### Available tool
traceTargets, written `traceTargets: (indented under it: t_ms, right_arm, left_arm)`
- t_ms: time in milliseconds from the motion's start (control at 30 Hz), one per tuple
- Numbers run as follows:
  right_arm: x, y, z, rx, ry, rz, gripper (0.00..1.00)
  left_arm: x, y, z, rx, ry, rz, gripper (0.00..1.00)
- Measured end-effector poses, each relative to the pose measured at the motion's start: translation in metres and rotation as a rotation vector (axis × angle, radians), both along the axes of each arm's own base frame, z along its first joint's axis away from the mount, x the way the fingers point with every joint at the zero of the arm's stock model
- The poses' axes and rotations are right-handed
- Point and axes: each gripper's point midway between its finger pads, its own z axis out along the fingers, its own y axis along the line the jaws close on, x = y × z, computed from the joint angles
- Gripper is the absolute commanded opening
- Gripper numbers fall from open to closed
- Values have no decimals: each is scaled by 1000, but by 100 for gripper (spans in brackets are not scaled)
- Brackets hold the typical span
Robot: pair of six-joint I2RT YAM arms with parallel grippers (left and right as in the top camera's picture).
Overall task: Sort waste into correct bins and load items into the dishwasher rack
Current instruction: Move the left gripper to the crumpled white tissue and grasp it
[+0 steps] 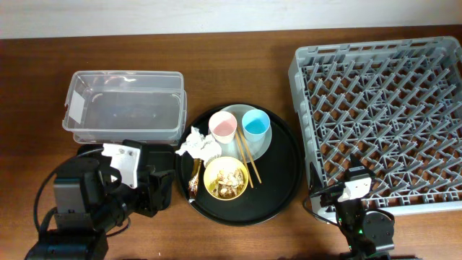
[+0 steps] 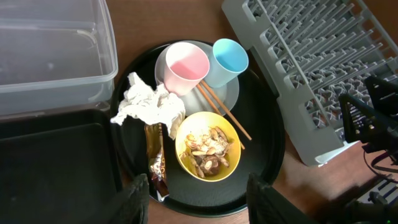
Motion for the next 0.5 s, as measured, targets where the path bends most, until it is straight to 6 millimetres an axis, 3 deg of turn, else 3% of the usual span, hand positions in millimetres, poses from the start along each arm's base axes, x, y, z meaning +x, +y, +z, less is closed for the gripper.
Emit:
traceTargets:
  t_ms: [500]
  right_arm:
    - [0, 0, 0, 0, 0, 0, 99]
  left_arm:
    - [5, 15, -5, 66, 1, 70, 48]
